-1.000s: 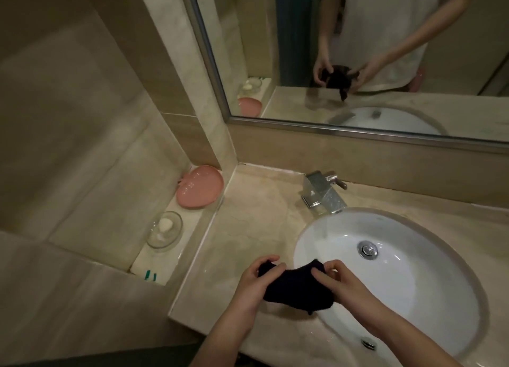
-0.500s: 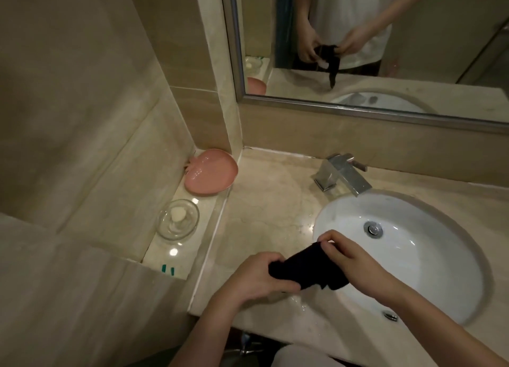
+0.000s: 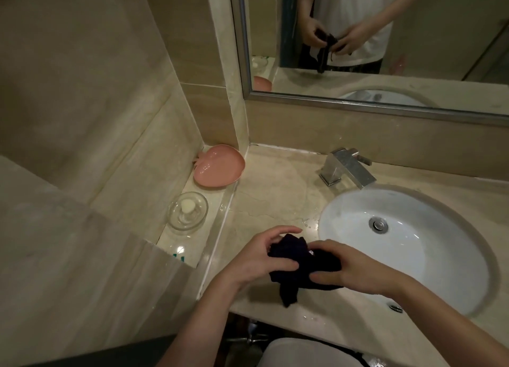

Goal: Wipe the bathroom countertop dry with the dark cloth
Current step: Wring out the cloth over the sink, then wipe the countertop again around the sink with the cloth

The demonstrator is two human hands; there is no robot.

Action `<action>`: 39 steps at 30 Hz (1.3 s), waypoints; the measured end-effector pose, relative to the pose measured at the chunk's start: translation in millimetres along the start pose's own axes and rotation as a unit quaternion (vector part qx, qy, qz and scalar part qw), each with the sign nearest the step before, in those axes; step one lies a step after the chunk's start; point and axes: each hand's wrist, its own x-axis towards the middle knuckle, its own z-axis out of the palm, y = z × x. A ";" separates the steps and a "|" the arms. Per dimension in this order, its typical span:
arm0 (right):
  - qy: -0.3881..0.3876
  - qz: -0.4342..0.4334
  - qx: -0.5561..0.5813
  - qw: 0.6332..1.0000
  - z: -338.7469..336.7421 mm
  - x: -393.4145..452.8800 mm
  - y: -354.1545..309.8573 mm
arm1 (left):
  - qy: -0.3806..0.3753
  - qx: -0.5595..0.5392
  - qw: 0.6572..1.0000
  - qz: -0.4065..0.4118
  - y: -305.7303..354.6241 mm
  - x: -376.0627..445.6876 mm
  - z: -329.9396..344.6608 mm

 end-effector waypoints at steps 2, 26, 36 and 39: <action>-0.010 -0.015 0.012 1.000 1.8 1.9 -5.3 | -0.016 0.003 1.000 0.013 5.7 -2.8 3.1; 0.069 0.098 0.108 0.987 17.4 34.0 36.9 | 0.154 -0.014 0.987 -0.044 -58.1 18.3 -14.8; 0.110 -0.165 -0.451 0.870 48.0 109.6 131.2 | 0.327 0.322 0.888 -0.020 -159.0 56.8 -15.3; 0.049 -0.169 -0.478 0.860 63.1 140.5 137.9 | 0.336 0.355 0.872 -0.005 -181.2 56.2 -8.1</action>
